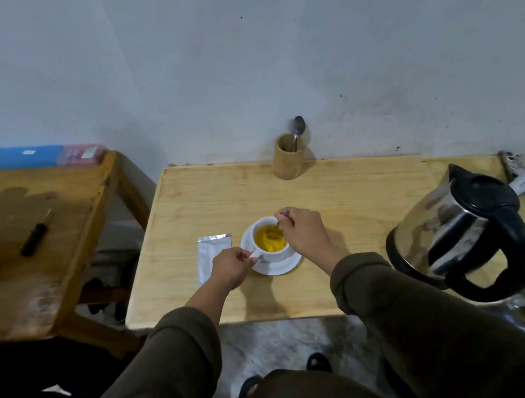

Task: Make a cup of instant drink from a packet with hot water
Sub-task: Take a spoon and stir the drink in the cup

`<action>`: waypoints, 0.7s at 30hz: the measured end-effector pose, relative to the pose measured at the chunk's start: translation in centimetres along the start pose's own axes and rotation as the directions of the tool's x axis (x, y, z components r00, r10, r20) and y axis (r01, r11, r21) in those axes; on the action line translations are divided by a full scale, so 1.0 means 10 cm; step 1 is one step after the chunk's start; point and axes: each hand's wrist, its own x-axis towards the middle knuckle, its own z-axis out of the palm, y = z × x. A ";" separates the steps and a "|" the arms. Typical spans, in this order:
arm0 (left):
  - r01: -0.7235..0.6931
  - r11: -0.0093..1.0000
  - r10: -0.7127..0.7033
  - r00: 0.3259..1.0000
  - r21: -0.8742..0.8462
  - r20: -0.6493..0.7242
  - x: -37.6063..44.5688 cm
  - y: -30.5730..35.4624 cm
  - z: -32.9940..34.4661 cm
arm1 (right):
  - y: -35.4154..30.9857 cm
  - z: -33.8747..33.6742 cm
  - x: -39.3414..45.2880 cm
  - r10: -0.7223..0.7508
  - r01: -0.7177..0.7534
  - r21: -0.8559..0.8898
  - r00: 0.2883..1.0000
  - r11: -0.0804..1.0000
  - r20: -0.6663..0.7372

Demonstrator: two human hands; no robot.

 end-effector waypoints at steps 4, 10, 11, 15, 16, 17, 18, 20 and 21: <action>0.028 0.999 -0.028 0.999 -0.018 -0.018 -0.01 0.00 0.03 | -0.02 0.01 0.01 -0.035 0.035 -0.015 0.999 0.999 0.016; 0.050 0.998 -0.051 0.998 -0.037 -0.047 0.00 -0.01 0.07 | -0.02 -0.01 0.07 -0.056 0.060 -0.028 0.991 0.998 0.119; 0.051 0.998 -0.053 0.997 -0.037 -0.047 0.00 -0.01 0.07 | -0.03 -0.02 0.07 -0.066 0.074 -0.061 0.989 0.995 0.129; 0.058 0.998 -0.060 0.997 -0.037 -0.051 0.00 0.00 0.08 | -0.04 -0.07 0.09 -0.114 0.140 -0.201 0.984 0.970 0.135; 0.061 0.997 -0.063 0.997 -0.038 -0.051 0.00 0.00 0.08 | -0.03 -0.07 0.10 -0.117 0.144 -0.214 0.984 0.966 0.133; 0.062 0.997 -0.064 0.997 -0.040 -0.050 0.00 0.00 0.08 | -0.01 -0.06 0.11 -0.119 0.144 -0.220 0.985 0.965 0.126; 0.063 0.997 -0.065 0.997 -0.042 -0.048 0.01 -0.01 0.08 | -0.01 -0.05 0.11 -0.120 0.145 -0.222 0.985 0.964 0.120; 0.065 0.997 -0.067 0.997 -0.047 -0.046 0.01 -0.01 0.08 | 0.00 -0.04 0.12 -0.132 0.155 -0.212 0.984 0.965 0.119; 0.065 0.997 -0.068 0.997 -0.050 -0.046 0.01 -0.01 0.08 | 0.00 -0.04 0.11 -0.141 0.165 -0.202 0.982 0.966 0.124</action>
